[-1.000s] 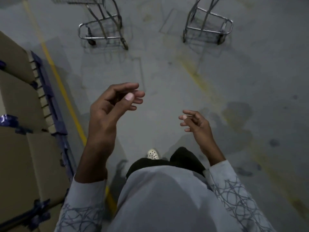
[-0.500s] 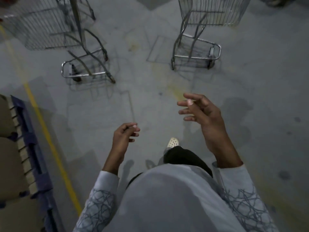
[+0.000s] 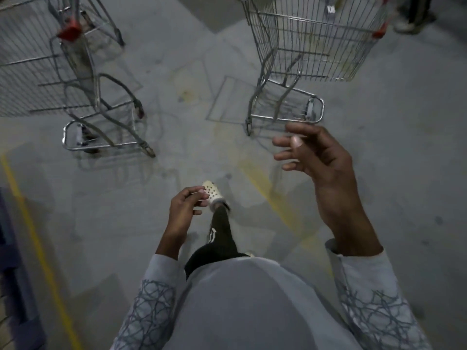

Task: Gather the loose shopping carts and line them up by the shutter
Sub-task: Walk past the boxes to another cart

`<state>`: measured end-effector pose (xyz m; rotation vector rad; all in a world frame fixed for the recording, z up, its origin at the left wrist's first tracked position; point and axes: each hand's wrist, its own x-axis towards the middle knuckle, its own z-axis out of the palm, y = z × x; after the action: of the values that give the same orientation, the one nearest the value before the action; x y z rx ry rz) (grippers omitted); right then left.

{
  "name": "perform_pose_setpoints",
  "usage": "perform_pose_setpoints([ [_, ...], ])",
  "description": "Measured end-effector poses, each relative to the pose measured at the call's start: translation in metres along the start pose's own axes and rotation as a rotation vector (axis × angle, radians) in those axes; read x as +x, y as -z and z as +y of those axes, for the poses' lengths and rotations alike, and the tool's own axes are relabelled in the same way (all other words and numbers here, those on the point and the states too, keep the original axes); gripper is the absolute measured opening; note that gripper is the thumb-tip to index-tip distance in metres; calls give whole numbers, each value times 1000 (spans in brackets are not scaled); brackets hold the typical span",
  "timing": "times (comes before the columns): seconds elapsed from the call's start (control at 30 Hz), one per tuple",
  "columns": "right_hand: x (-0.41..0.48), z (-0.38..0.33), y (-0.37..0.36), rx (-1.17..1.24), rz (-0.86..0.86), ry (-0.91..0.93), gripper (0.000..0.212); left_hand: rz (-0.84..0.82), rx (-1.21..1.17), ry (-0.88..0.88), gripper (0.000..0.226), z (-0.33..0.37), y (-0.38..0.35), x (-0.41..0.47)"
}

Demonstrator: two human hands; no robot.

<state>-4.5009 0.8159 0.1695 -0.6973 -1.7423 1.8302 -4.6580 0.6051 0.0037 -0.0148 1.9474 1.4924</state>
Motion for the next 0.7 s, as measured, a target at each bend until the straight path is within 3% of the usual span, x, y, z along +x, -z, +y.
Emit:
perform_pose_setpoints([
  [0.27,182,21,-15,9,52,-56,37,3,-33,-24,20,92,-26,171],
  [0.43,306,27,-35,7,43,-97,26,-7,-65,-113,20,200,-45,282],
  [0.7,462,71,-55,-12,31,-275,24,-122,-80,-331,21,357,-64,374],
])
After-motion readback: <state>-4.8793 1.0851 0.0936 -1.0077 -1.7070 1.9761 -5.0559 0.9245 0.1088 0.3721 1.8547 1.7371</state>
